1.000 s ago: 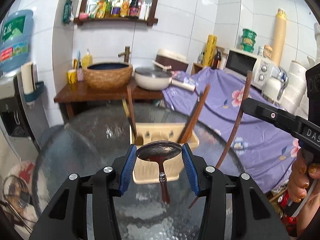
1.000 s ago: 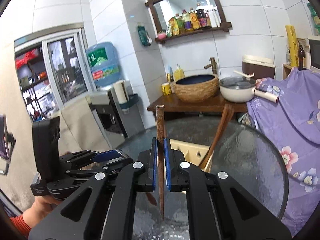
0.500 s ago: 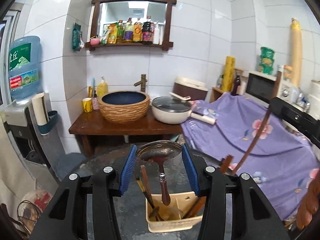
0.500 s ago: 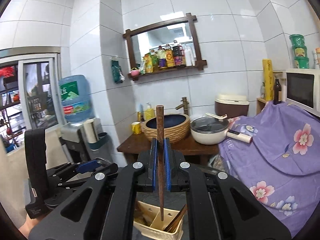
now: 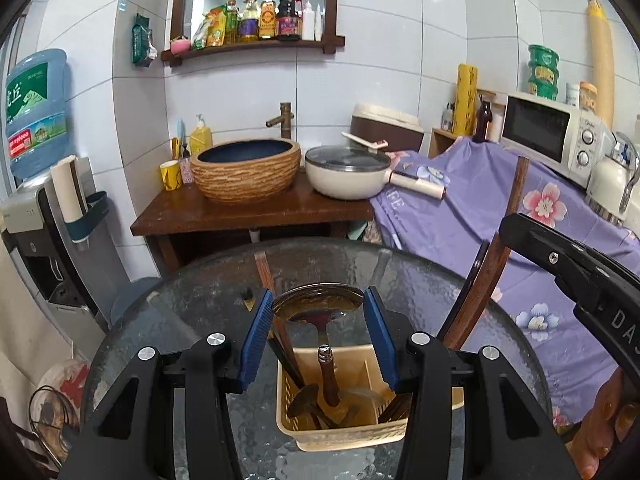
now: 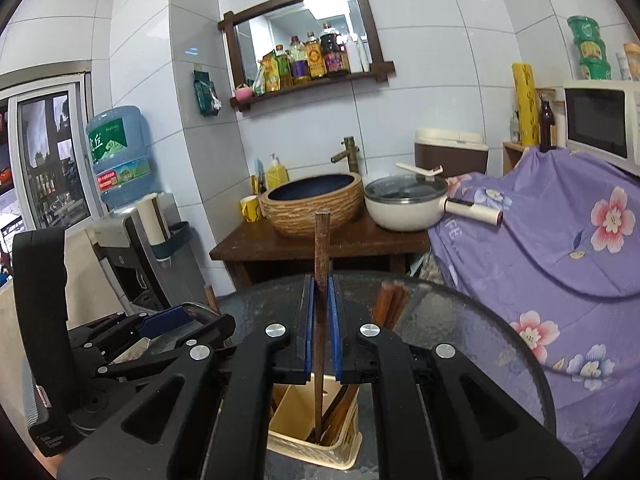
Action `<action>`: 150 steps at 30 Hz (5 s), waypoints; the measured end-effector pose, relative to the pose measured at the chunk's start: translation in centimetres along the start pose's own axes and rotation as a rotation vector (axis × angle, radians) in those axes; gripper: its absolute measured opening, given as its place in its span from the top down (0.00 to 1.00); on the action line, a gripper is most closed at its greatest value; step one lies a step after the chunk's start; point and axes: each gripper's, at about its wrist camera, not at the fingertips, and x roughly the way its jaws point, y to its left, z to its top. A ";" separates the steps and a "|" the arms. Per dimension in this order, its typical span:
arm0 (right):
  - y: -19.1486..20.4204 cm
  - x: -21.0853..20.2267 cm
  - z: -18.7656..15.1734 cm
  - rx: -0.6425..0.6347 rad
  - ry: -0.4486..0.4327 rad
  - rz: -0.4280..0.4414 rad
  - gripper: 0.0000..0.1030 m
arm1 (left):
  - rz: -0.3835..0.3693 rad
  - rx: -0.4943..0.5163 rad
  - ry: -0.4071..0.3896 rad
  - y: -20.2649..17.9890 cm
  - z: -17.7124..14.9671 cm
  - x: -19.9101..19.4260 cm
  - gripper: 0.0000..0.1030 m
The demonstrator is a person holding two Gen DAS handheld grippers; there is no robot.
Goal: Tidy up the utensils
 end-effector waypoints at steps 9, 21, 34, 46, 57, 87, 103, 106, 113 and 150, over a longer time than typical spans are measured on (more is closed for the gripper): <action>-0.5 1.5 -3.2 0.001 0.060 0.003 0.92 | -0.035 -0.019 0.083 -0.1 -3.1 2.3 0.56; -1.5 1.3 -3.4 -0.001 0.042 -0.013 0.90 | -0.057 -0.015 0.060 -0.3 -3.9 1.8 0.55; -2.6 -8.3 -5.0 0.032 -0.138 0.011 0.19 | -0.044 -0.016 -0.257 0.7 -7.5 -10.6 0.07; 1.8 -17.8 -19.3 -0.200 -0.143 -0.068 0.06 | 0.056 0.030 -0.337 -0.4 -19.2 -19.0 0.06; 4.9 -23.2 -28.0 -0.239 -0.126 -0.091 0.06 | 0.159 -0.053 -0.333 -0.4 -26.4 -22.6 0.06; 3.9 -26.6 -29.7 -0.216 -0.102 -0.114 0.06 | 0.198 -0.055 -0.308 -1.1 -29.4 -24.6 0.06; 3.4 -26.7 -29.6 -0.197 -0.099 -0.114 0.06 | 0.194 -0.037 -0.313 -1.8 -29.3 -24.7 0.06; 3.3 -26.6 -29.6 -0.197 -0.097 -0.113 0.06 | 0.196 -0.037 -0.310 -1.9 -29.3 -24.7 0.06; 3.3 -26.6 -29.6 -0.195 -0.096 -0.112 0.06 | 0.193 -0.039 -0.310 -1.9 -29.2 -24.7 0.06; 3.3 -26.3 -29.7 -0.192 -0.072 -0.105 0.06 | 0.188 -0.034 -0.277 -2.0 -29.2 -24.2 0.06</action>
